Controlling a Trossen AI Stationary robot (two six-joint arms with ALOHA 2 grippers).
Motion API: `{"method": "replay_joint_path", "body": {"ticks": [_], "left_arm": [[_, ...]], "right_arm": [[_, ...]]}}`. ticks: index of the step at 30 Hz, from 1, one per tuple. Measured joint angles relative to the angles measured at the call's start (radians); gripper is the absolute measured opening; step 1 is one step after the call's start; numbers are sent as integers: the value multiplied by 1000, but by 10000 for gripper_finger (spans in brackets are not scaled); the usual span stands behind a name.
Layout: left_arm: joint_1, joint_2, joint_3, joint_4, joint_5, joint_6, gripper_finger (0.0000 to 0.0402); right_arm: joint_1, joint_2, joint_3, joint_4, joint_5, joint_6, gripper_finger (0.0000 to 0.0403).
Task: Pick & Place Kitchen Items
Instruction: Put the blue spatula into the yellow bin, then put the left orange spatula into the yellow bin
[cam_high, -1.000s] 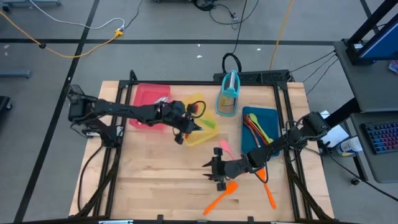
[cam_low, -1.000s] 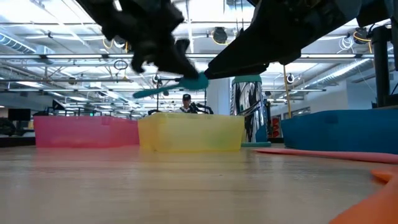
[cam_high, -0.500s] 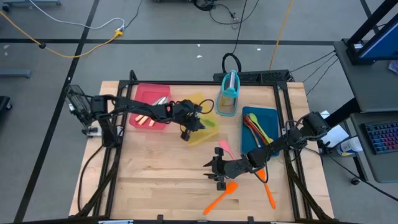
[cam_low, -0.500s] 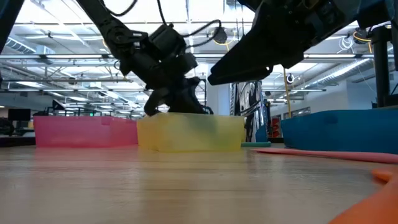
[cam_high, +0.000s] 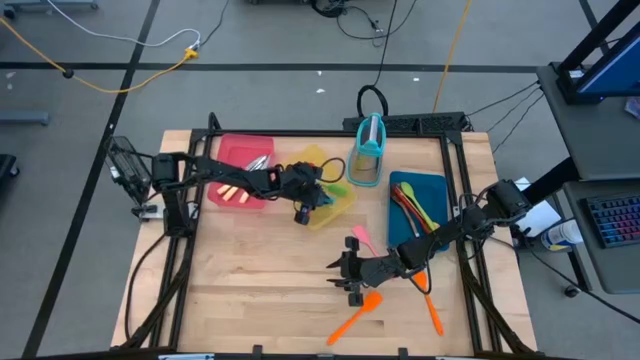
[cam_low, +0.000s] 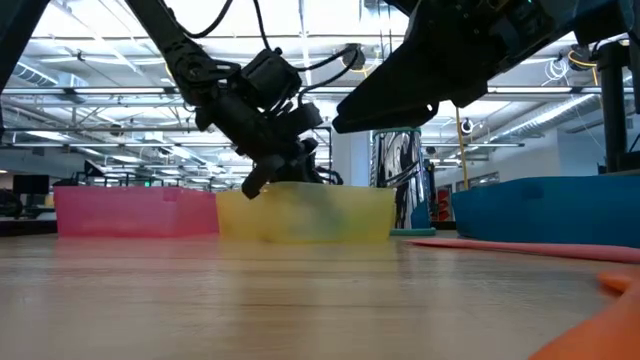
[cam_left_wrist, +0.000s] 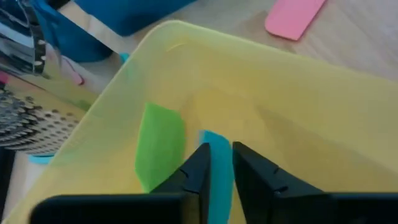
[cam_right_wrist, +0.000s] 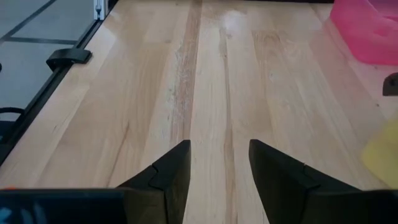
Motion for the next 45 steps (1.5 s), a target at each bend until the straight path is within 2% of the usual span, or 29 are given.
{"method": "replay_joint_path", "body": {"ticks": [5,11,13,19,27,34,41,45], "left_arm": [[-22,-3,0,9,-77,-3,114],[-70,-44,0,6,-143,-8,143],[-92,-69,0,13,-165,-9,144],[-169,-189,0,10,-206,-69,145],[-272,-310,1,-38,-205,-200,145],[-340,-315,1,-91,-205,-263,145],[-387,-314,1,-128,-205,-290,145],[-398,-314,1,-142,-205,-291,145]], "right_arm": [[7,0,0,-9,-2,0,155],[41,0,0,-14,-100,-1,157],[52,0,0,-14,-130,0,164],[93,0,0,-33,-129,-1,195],[216,0,0,-247,-131,44,212],[301,0,0,-387,-125,182,207],[321,0,0,-523,-2,152,221],[314,0,0,-534,4,151,231]]}}
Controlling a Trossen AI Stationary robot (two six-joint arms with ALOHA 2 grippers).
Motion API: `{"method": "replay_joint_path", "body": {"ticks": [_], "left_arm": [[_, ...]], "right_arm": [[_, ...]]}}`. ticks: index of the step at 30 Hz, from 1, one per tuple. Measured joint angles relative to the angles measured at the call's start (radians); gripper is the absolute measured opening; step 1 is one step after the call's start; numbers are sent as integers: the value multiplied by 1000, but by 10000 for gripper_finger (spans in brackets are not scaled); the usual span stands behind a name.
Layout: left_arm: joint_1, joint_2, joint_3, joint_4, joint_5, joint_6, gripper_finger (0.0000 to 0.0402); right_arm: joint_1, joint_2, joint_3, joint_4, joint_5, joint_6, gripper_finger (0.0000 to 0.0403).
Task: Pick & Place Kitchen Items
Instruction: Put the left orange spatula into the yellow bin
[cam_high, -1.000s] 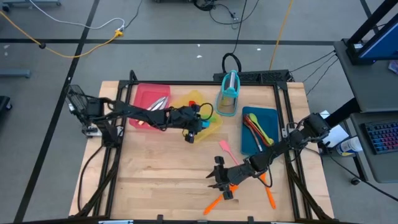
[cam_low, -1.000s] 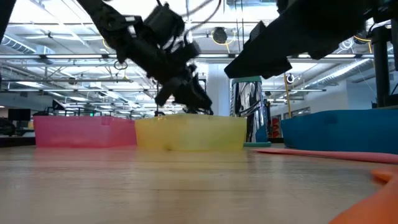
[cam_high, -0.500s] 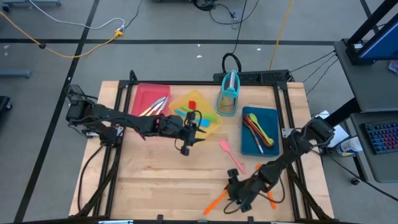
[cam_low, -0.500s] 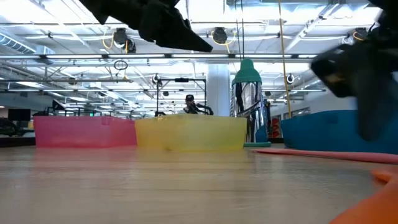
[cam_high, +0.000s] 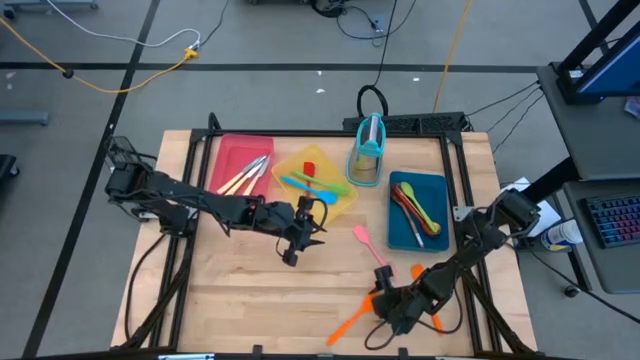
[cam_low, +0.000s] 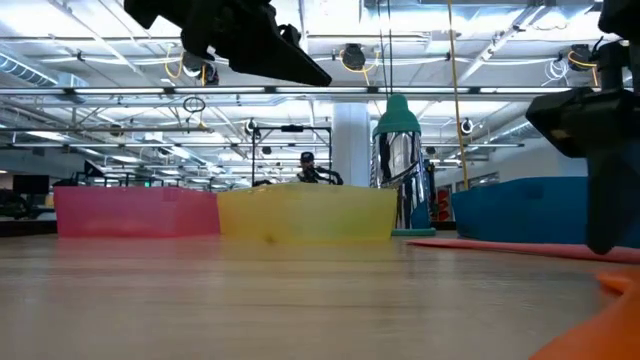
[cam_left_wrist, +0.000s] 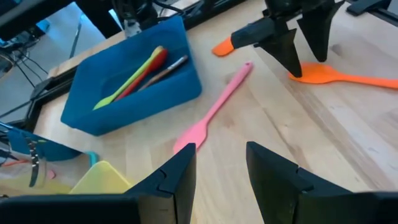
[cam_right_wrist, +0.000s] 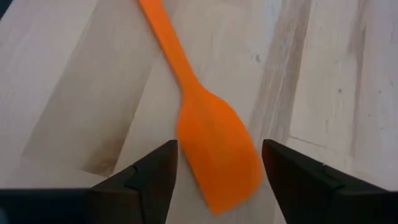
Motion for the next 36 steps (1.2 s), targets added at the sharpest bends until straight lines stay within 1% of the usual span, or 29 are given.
{"method": "replay_joint_path", "body": {"ticks": [4,7,11,13,15,19,23,27,32,36], "left_arm": [[0,0,0,-6,0,-9,145],[1,0,0,-6,0,-25,145],[1,0,0,-11,0,-43,145],[1,0,0,-14,0,-53,145],[1,0,0,-15,0,-56,145],[1,0,0,-15,0,-55,145],[1,0,0,-15,0,-53,145],[1,0,0,-15,0,-53,145],[1,0,0,-15,0,-54,145],[1,0,0,-15,0,-56,145]], "right_arm": [[-11,0,-1,5,-2,2,239],[-25,0,-27,33,-7,11,242],[-51,-7,-87,87,-78,64,242],[-60,-7,-130,143,-95,82,242],[-60,-7,-172,213,-85,81,242],[-59,-7,-251,376,-72,28,233],[-65,-4,-316,521,-71,20,213],[-66,-2,-356,621,-73,22,183],[-66,-1,-360,638,-83,25,135],[-66,-1,-360,641,-88,26,106]]}}
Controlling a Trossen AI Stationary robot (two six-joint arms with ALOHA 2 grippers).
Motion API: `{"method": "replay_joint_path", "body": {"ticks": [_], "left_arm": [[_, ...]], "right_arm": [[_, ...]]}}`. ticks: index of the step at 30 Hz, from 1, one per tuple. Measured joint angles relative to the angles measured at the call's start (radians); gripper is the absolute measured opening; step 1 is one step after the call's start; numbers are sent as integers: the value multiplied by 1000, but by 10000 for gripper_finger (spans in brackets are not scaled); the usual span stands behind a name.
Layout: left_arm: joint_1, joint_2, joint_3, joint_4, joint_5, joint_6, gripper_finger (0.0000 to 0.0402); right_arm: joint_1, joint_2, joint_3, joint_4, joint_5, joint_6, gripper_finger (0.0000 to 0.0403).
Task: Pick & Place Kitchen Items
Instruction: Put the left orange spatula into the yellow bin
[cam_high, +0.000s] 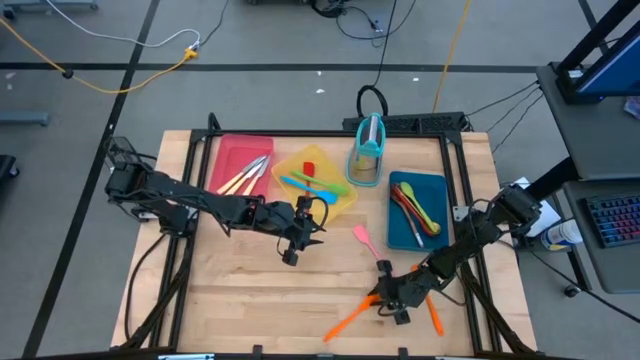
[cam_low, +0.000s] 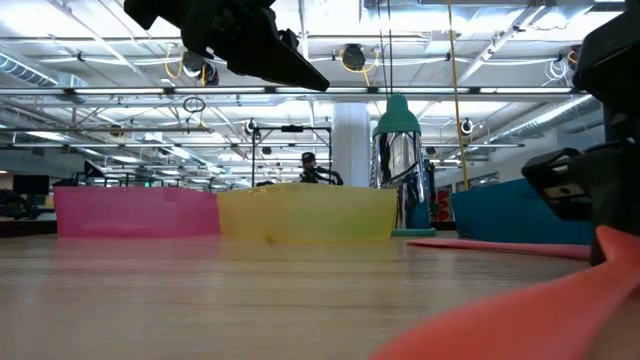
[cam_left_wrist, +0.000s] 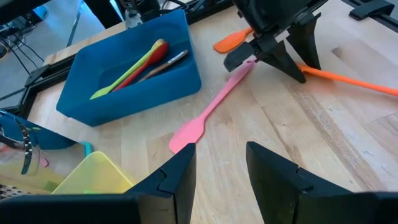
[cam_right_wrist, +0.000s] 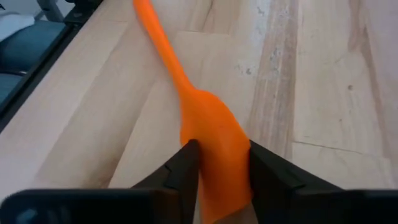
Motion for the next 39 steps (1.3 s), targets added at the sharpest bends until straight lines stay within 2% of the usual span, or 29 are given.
{"method": "replay_joint_path", "body": {"ticks": [12,24,31,34,39], "left_arm": [[0,0,0,0,0,-5,145],[-6,0,0,-8,-6,-72,145],[-54,0,0,-16,-98,-66,145],[-89,-14,-1,-45,-135,-19,145],[-149,-56,-1,-99,-229,8,145]], "right_arm": [[2,5,-2,107,-13,-80,17],[-14,4,-1,161,14,-148,16],[-51,-26,0,162,21,-160,22],[-69,-71,0,162,84,-185,21],[-103,-161,1,164,172,-314,20]]}}
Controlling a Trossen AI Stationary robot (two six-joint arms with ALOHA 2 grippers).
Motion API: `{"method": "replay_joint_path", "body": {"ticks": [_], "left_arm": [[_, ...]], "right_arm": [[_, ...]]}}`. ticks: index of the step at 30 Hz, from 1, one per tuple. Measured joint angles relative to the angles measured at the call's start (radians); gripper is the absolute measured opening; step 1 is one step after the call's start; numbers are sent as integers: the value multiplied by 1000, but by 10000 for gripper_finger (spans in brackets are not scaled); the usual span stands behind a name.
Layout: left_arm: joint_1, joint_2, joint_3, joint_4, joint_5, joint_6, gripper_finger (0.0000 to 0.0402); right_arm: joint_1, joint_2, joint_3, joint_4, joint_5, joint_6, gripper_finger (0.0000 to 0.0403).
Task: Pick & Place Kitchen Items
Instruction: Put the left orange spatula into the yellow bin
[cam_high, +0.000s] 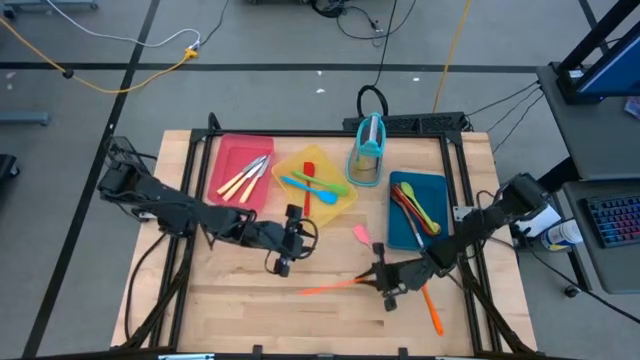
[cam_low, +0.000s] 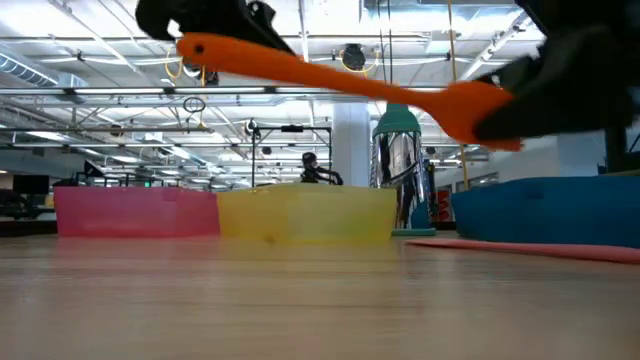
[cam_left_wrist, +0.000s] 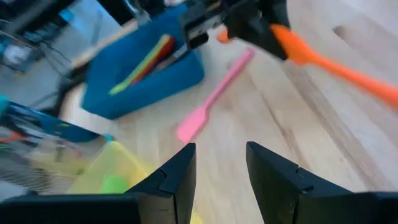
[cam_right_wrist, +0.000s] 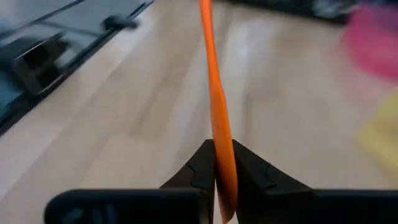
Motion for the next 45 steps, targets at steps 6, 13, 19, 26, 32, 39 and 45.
{"method": "replay_joint_path", "body": {"ticks": [6,13,19,26,32,39,45], "left_arm": [[-85,-88,1,-153,-179,-27,145],[-194,-206,0,-428,-507,-90,145],[-239,-322,1,-624,-620,-281,145],[-249,-371,1,-816,-607,-443,145],[-250,-361,1,-873,-596,-511,145],[-248,-360,1,-883,-497,-531,145],[-249,-359,1,-887,-484,-558,145]], "right_arm": [[-81,-77,1,32,135,-88,24],[-227,-79,50,108,177,-250,24],[-347,-80,144,113,177,-262,24],[-463,-9,211,207,192,-160,23],[-496,168,279,270,264,-155,23],[-530,267,435,-126,361,-20,23],[-566,287,520,-480,310,178,23]]}}
